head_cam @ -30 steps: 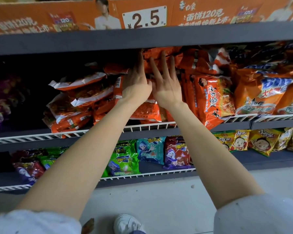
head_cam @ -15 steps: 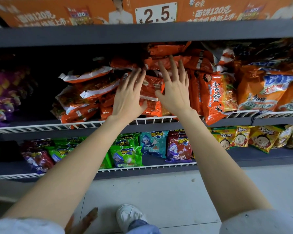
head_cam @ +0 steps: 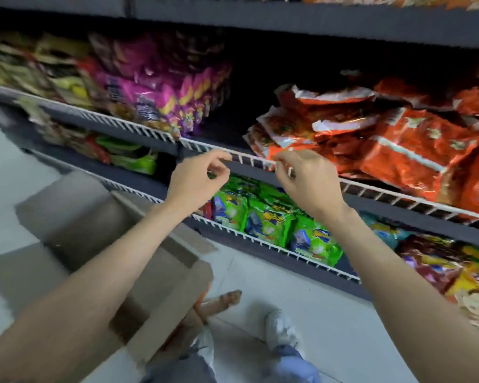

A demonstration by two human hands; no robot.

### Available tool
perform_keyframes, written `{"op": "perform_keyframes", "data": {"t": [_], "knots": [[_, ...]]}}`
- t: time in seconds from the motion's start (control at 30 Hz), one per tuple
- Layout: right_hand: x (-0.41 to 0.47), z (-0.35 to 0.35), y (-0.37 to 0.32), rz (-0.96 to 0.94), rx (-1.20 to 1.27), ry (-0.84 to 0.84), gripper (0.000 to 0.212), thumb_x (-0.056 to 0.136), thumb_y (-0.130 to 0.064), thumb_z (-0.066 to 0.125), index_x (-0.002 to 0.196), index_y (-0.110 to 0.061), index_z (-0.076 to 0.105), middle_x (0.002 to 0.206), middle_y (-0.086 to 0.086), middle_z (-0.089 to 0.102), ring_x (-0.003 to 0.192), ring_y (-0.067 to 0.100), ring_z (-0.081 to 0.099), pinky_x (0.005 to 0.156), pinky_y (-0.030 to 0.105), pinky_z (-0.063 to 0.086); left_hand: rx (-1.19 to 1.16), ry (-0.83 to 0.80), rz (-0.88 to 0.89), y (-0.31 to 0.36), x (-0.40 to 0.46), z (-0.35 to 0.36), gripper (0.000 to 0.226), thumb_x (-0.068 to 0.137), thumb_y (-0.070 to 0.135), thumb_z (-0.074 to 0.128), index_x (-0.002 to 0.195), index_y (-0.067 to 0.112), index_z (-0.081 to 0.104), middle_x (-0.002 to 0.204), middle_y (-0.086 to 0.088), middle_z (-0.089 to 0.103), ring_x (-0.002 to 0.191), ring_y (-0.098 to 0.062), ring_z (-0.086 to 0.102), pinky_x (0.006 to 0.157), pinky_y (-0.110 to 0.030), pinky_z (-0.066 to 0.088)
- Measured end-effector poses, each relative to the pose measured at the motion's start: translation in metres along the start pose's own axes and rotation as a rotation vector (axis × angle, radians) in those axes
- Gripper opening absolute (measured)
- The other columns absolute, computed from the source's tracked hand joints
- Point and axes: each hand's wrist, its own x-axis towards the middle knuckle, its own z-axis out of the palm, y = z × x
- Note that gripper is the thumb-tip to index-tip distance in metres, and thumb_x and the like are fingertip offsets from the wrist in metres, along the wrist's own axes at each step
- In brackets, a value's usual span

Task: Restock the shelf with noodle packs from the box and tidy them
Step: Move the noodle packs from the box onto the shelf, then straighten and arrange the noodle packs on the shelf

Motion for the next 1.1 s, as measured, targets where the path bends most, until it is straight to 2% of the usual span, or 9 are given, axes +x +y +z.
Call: {"op": "perform_keyframes", "data": {"t": [0.17,0.37,0.47,0.57,0.67,0.73,0.93,1.03,1.1], "knots": [[0.047,0.052,-0.033,0.013,-0.013,-0.102,0.018,0.084,-0.021,0.052,0.088,-0.014,0.067,0.074,0.005,0.068,0.071,0.029,0.065,0.05,0.033,0.048,-0.382,-0.004,-0.229,-0.051,0.021,-0.035,0.016,0.088,0.018,0.062,0.101,0.027,0.066,0.091,0.006,0.07,0.084,-0.008,0.065,0.084,-0.025,0.049],[0.076,0.075,0.02,-0.177,-0.43,-0.09,0.02,0.082,-0.022,0.054,0.087,-0.01,0.068,0.088,0.009,0.066,0.083,0.034,0.059,0.068,0.038,0.046,-0.458,-0.064,-0.064,-0.056,0.095,0.001,0.026,0.09,0.016,0.061,0.116,0.021,0.061,0.103,0.01,0.065,0.088,0.002,0.06,0.076,-0.007,0.045],[0.066,0.08,0.04,-0.039,-0.558,-0.178,0.041,0.089,-0.037,0.043,0.104,-0.008,0.067,0.105,0.018,0.064,0.097,0.041,0.057,0.083,0.047,0.046,-0.418,-0.097,0.003,-0.051,0.116,0.038,0.035,0.09,0.024,0.062,0.124,0.023,0.055,0.114,0.01,0.06,0.101,-0.004,0.057,0.091,-0.022,0.045],[0.061,0.082,0.041,0.095,-0.528,-0.264,0.055,0.089,-0.047,0.032,0.109,-0.007,0.064,0.115,0.021,0.062,0.104,0.044,0.055,0.079,0.047,0.048,-0.328,-0.109,0.069,-0.044,0.126,0.066,0.042,0.088,0.031,0.063,0.128,0.024,0.051,0.122,0.007,0.057,0.112,-0.009,0.052,0.096,-0.03,0.042],[0.061,0.077,0.043,0.123,-0.512,-0.208,0.056,0.089,-0.049,0.035,0.115,-0.006,0.061,0.126,0.022,0.056,0.112,0.044,0.053,0.085,0.047,0.047,-0.207,-0.127,0.058,-0.038,0.134,0.085,0.051,0.087,0.041,0.061,0.132,0.022,0.047,0.126,-0.002,0.055,0.118,-0.019,0.05,0.096,-0.034,0.042],[0.057,0.07,0.047,0.125,-0.529,-0.177,0.059,0.089,-0.049,0.035,0.116,-0.003,0.06,0.118,0.022,0.061,0.108,0.042,0.056,0.084,0.045,0.049,-0.178,-0.162,-0.015,-0.032,0.141,0.092,0.059,0.087,0.05,0.057,0.135,0.02,0.043,0.128,-0.008,0.055,0.119,-0.025,0.05,0.095,-0.036,0.043],[0.048,0.066,0.053,0.102,-0.507,-0.213,0.05,0.091,-0.046,0.039,0.11,-0.006,0.062,0.108,0.016,0.065,0.096,0.035,0.062,0.069,0.039,0.052,-0.209,-0.232,-0.142,-0.016,0.159,0.1,0.073,0.087,0.068,0.037,0.145,0.025,0.028,0.14,-0.013,0.046,0.131,-0.034,0.038,0.104,-0.045,0.036],[0.052,0.059,0.048,-0.041,-0.463,-0.05,0.033,0.092,-0.032,0.05,0.109,-0.009,0.065,0.11,0.011,0.064,0.096,0.03,0.061,0.068,0.038,0.054,-0.047,-0.165,-0.113,-0.012,0.159,0.102,0.067,0.087,0.06,0.046,0.143,0.026,0.032,0.144,-0.014,0.037,0.132,-0.037,0.03,0.105,-0.046,0.033],[0.056,0.04,0.048,-0.154,-0.431,0.103,0.025,0.093,-0.022,0.051,0.106,-0.009,0.067,0.108,0.009,0.065,0.094,0.029,0.059,0.071,0.036,0.05,-0.093,-0.041,-0.025,-0.005,0.158,0.096,0.064,0.088,0.055,0.052,0.141,0.025,0.036,0.144,-0.012,0.035,0.131,-0.035,0.032,0.104,-0.043,0.034]]}}
